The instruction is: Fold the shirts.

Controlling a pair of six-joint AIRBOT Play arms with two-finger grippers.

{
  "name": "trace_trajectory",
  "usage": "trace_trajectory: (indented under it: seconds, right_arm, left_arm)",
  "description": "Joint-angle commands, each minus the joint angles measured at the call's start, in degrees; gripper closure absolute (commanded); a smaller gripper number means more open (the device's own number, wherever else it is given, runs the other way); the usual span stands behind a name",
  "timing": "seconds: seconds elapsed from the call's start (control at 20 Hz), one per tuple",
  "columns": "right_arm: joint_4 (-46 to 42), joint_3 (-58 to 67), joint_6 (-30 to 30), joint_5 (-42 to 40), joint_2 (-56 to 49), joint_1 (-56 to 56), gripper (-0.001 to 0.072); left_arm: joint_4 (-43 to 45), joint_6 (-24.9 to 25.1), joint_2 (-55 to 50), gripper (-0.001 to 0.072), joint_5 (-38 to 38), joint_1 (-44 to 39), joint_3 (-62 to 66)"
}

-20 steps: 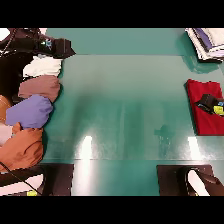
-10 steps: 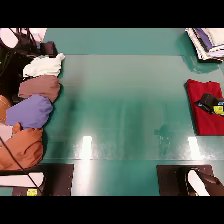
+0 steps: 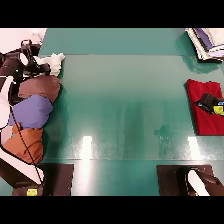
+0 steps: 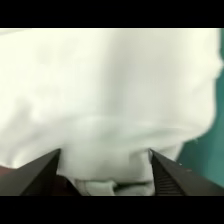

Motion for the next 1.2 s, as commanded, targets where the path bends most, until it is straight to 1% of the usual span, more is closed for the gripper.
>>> trace_trajectory:
  seconds: [0.0,0.1,0.15,0.3,0.4,0.45,0.55,0.7,0.85,0.95,1.05,1.15]
  right_arm:
    - [0.04,0.00,0.02,0.09,0.04,0.04,0.0692]
    - [0.09,0.00,0.04,0.13,0.04,0.04,0.0692]
    - [0.11,0.00,0.04,0.15,0.04,0.04,0.0692]
    - [0.11,0.00,0.04,0.11,0.04,0.07,0.0692]
    - [0.85,0.61,0.02,0.04,0.04,0.04,0.0692]
    - [1.05,2.08,0.02,0.09,0.04,0.07,0.0692]
    - [1.05,6.84,0.00,0.02,0.02,0.20,0.0693]
    - [1.05,16.59,0.00,0.17,-1.90,2.23,0.0692]
    - [1.07,27.80,-0.02,0.33,-7.34,7.13,0.0692]
    - [1.05,34.84,-0.04,0.70,-11.87,10.58,0.0692]
    - [1.07,40.44,-1.38,1.66,-15.65,13.29,0.0693]
    - [1.07,45.00,-1.49,3.65,-18.60,15.30,0.0692]
  left_arm:
    - [0.24,0.04,-3.93,0.0087,3.21,1.01,1.18]
    - [0.22,0.04,-3.82,0.0604,3.96,1.01,2.23]
    - [0.20,0.02,-3.78,0.0682,3.50,1.01,3.58]
    - [0.07,0.00,-3.65,0.0683,-3.39,1.01,12.02]
    - [-1.84,0.02,-2.89,0.0683,-8.48,1.01,19.50]
    - [-3.02,0.07,-1.25,0.0684,-9.35,0.87,22.08]
    - [-4.74,0.59,5.16,0.0684,-8.50,0.09,22.84]
    - [-4.72,4.42,16.24,0.0684,-10.78,-2.80,22.82]
    - [-4.74,6.14,26.71,0.0684,-16.65,-8.37,22.82]
    - [-4.70,6.10,31.76,0.0685,-20.28,-13.79,22.25]
    - [-4.68,5.62,35.17,0.0685,-24.30,-20.15,20.33]
    - [-4.68,4.44,35.60,0.0685,-30.01,-27.56,18.05]
